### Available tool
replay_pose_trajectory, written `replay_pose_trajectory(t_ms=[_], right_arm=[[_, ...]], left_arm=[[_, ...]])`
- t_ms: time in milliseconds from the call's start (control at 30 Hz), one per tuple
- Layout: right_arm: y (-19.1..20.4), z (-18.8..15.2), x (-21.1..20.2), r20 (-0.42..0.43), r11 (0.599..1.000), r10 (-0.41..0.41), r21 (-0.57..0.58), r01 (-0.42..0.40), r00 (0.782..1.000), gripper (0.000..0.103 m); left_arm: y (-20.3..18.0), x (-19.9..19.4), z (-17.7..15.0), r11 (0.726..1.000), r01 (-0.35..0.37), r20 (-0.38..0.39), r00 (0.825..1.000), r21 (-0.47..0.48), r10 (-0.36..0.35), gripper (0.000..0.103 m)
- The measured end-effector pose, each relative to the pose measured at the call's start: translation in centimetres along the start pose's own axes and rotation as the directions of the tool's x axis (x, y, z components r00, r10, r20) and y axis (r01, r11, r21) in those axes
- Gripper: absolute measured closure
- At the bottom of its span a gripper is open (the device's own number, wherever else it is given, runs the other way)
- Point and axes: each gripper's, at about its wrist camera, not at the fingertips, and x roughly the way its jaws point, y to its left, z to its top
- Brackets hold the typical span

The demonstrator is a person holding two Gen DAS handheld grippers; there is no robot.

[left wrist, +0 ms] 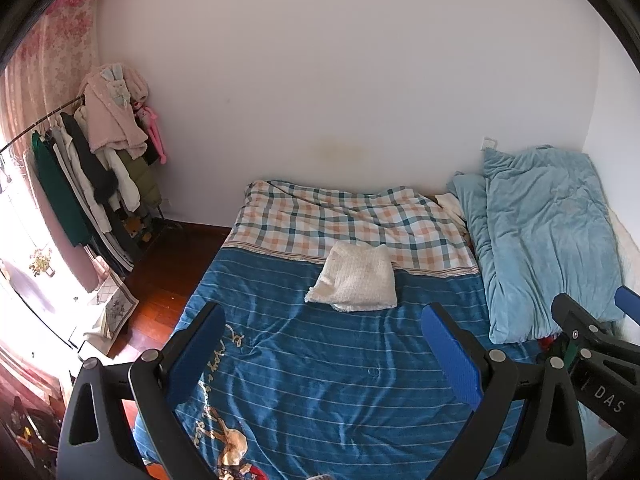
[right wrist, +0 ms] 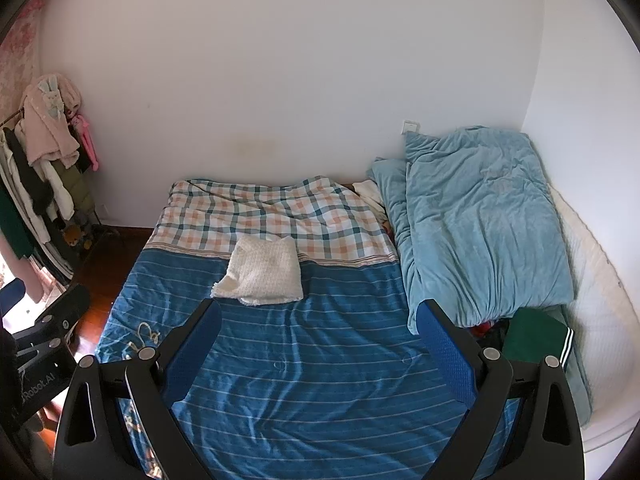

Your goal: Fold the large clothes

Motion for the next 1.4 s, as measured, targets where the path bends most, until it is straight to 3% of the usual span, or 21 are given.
replay_pose_trajectory(t_ms=[1400], right_arm=[[0.33,0.22,0.89,-0.004,1.000,0.010,-0.002,-0.010,1.000,0.004]], left_arm=[[-0.28,0.04,0.21,1.000,-0.004,0.007,1.000,0.016,0.004,0.003]])
